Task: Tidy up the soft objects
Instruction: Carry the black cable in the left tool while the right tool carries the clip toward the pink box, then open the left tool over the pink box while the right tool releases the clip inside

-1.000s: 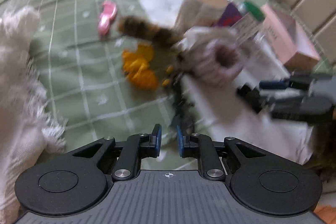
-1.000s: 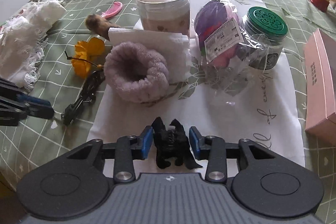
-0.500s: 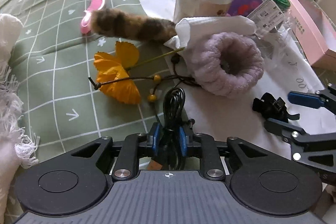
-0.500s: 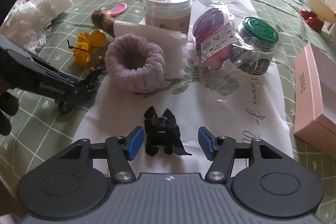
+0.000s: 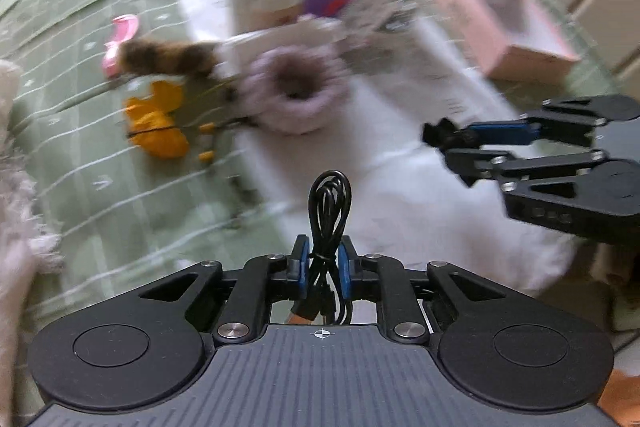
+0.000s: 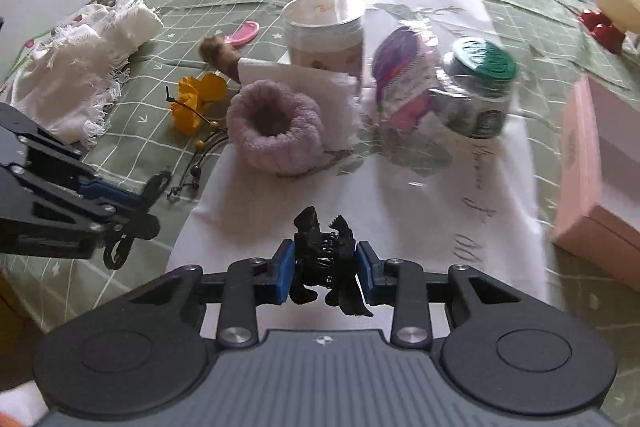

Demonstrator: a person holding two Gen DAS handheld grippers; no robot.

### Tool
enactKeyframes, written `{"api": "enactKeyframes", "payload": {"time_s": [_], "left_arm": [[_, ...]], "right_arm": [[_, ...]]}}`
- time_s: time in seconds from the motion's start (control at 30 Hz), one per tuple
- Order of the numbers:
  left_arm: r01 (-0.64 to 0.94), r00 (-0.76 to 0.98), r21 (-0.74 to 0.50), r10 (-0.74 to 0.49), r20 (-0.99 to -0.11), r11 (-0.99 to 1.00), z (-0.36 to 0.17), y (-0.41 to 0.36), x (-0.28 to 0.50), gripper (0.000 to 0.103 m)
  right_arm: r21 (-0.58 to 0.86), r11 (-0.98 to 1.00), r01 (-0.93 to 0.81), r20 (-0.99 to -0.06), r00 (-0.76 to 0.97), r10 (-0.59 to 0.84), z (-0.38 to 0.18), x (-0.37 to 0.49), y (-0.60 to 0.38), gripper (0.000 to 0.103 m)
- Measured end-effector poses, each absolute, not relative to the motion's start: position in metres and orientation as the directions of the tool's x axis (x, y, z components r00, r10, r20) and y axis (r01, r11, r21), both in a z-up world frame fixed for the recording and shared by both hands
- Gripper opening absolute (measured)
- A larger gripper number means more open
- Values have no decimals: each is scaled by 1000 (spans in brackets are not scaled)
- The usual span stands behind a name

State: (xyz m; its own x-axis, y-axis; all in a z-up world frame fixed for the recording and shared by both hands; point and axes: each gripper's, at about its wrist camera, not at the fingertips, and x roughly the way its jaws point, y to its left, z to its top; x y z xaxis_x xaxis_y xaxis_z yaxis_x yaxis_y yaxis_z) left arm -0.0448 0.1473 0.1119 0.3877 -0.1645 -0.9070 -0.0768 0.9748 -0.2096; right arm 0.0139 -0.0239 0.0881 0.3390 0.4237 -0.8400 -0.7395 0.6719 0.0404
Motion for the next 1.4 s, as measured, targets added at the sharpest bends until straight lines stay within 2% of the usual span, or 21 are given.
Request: {"api": "enactKeyframes", "payload": {"time_s": [0.23,0.5,0.67,0.87,0.9,0.93,0.97,1.0,1.17,1.3,1.4], "left_arm": [[93,404,-330,-338,-850,939,147,75,10,18],[308,359,-456,-546,-757,835,162,-29,79,18],[343,445,-422,-541,-714,839,170,-57,135,18],[262,622,-413,-480,-619,872,196,-51,202,21],[240,631,-403,-458,-627,883,196,-48,209,21],[222,635,-394,-439,-635,892,193,-48,216,21],[210,640,-395,-431,-636,894,189,-45,218,21],[202,645,-403,-431,-632,893,185,-42,217,21],[181,624,-413,-429,-654,893,154,-11,182,21],[88,574,-393,-369,-731,915,118,32,123,21],[-1,568,-360,-296,-768,933,101,75,72,21]], "right_arm": [[6,754,-657,-827,420,373,129,25,-93,32],[-107,866,-488,-822,534,199,145,46,-194,33],[-130,918,-375,-764,628,148,162,69,-240,33],[-78,962,-260,-603,781,162,184,125,-261,33],[-52,969,-243,-569,805,171,187,136,-259,35],[-35,973,-229,-556,814,171,189,145,-257,44],[-22,975,-221,-556,813,172,190,153,-253,56],[-12,976,-219,-561,809,175,189,159,-250,57],[-14,965,-262,-636,747,193,162,152,-222,58],[19,951,-309,-771,601,211,120,131,-189,58],[35,934,-356,-825,518,229,97,107,-156,58]]}}
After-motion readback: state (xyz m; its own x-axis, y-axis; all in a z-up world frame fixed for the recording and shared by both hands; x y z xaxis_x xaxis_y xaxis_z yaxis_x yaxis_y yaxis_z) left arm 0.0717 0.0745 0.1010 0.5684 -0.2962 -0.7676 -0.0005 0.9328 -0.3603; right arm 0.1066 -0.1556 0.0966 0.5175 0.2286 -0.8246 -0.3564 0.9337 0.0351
